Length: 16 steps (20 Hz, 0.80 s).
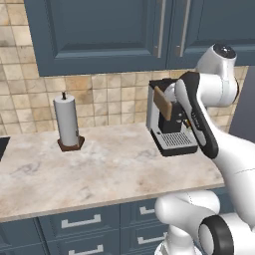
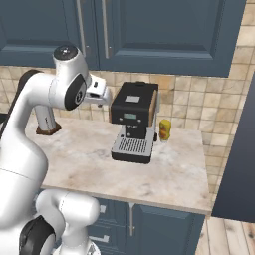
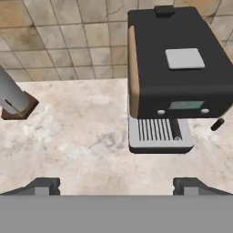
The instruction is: Pick the sponge and dish brush from the cabinet and place them on the counter.
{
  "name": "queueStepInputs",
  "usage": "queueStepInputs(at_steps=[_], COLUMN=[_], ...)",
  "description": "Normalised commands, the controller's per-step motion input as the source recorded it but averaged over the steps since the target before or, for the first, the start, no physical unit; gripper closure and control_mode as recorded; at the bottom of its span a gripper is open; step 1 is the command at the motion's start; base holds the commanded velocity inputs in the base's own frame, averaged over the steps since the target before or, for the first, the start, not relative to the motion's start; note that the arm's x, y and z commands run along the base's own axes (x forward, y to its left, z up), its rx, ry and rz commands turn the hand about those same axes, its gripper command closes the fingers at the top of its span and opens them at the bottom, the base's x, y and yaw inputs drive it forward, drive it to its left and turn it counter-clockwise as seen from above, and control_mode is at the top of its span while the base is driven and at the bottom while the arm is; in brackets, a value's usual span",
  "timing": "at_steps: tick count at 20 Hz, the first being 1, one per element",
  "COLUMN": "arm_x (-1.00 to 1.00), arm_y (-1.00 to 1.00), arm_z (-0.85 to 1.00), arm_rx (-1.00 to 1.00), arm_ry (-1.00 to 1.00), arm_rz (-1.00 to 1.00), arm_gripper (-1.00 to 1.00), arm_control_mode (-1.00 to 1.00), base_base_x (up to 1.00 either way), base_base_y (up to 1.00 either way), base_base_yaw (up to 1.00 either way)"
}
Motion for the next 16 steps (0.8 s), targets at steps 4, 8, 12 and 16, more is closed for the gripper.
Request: queueStepInputs(at_steps=[4, 8, 12, 16], arm_x=[0.00, 0.00, 0.00, 0.00], arm_y=[-0.14, -0.14, -0.10, -0.08], arm_z=[0.25, 0.27, 0.29, 0.30], arm_rx=[0.00, 0.00, 0.00, 0.00], arm_ry=[-0.17, -0.19, -0.19, -0.19], arm_rz=[0.00, 0.00, 0.00, 0.00], arm_gripper=[-1.00, -1.00, -1.00, -1.00], arm_control_mode=[-1.00, -1.00, -1.00, -1.00], base_base_x=[0.00, 0.00, 0.00, 0.00], base_base_y=[0.00, 0.00, 0.00, 0.00], base_base_yaw=[0.00, 0.00, 0.00, 0.00])
